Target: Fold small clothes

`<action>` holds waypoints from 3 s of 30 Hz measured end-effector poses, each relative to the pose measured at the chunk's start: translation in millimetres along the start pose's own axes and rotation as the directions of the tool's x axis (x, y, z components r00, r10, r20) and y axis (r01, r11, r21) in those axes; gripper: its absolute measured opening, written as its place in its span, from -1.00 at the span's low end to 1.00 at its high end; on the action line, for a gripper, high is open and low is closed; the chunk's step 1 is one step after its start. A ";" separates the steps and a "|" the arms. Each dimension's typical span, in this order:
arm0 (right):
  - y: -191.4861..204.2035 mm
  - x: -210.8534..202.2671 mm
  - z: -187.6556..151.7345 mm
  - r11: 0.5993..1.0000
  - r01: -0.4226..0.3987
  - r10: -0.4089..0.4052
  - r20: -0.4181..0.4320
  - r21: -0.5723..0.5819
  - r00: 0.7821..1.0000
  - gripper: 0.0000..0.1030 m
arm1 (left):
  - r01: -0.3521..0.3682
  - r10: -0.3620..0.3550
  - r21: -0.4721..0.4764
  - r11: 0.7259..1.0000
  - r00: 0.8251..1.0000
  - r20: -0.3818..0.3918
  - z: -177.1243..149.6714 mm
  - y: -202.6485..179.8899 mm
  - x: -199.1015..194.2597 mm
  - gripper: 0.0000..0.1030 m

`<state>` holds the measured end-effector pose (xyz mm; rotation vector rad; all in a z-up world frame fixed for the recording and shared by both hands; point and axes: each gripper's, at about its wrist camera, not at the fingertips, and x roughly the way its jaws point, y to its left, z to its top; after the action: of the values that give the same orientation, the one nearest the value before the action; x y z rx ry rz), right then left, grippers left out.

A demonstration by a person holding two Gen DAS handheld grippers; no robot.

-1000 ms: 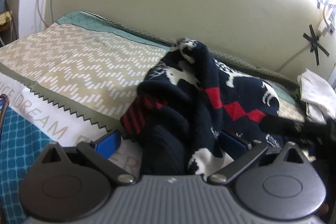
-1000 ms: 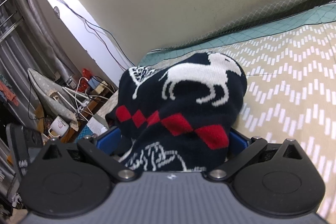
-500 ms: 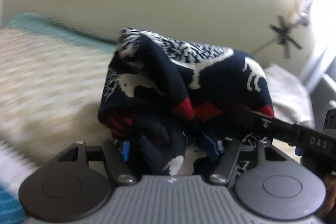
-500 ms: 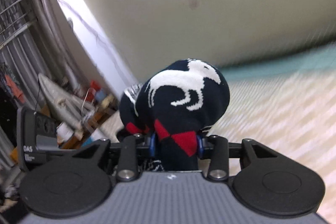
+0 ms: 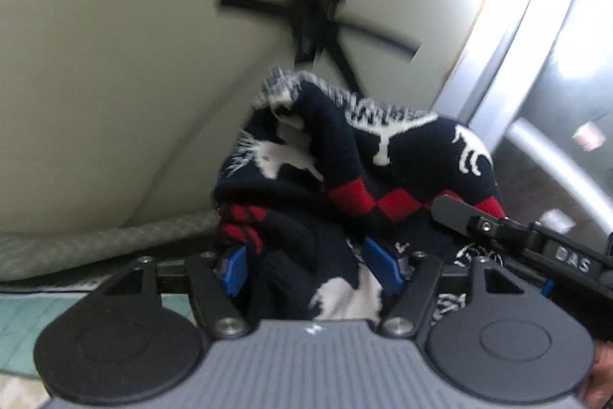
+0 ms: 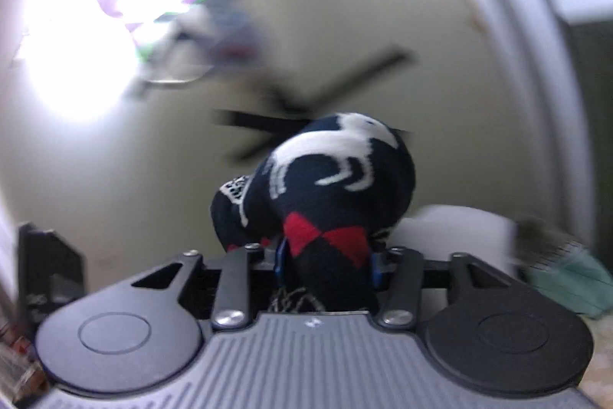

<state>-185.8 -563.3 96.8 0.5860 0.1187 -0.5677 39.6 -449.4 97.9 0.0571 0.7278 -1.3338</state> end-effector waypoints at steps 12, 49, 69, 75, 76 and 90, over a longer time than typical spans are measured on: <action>-12.7 -33.9 -32.7 0.993 0.112 -0.119 0.219 0.040 0.969 0.48 | -0.152 0.149 0.056 0.987 0.987 0.058 -32.5 8.9 -35.6 0.80; 145.4 -153.0 -264.9 0.939 0.344 -0.342 0.130 0.006 0.931 0.89 | -0.451 0.447 0.094 0.888 0.892 0.057 -222.0 60.4 -197.5 0.99; 161.7 -154.4 -263.0 0.942 0.335 -0.326 0.169 -0.029 0.930 0.89 | -0.556 0.519 0.206 0.805 0.829 0.209 -224.8 32.7 -214.3 1.00; 170.3 -163.9 -252.1 0.950 0.313 -0.302 0.204 -0.021 0.931 0.89 | -0.559 0.521 0.164 0.813 0.824 0.224 -221.3 35.3 -222.6 1.00; 171.6 -165.1 -250.8 0.950 0.311 -0.300 0.207 -0.020 0.931 0.89 | -0.563 0.524 0.155 0.812 0.820 0.230 -220.9 35.6 -224.3 1.00; 181.5 -171.2 -243.3 0.957 0.289 -0.278 0.214 -0.021 0.936 0.89 | -0.550 0.518 0.111 0.828 0.826 0.223 -214.4 43.5 -238.1 1.00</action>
<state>-219.6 -223.3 28.5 0.4573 0.0183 -0.9015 -29.7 -139.7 36.0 0.2565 0.3910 -0.8368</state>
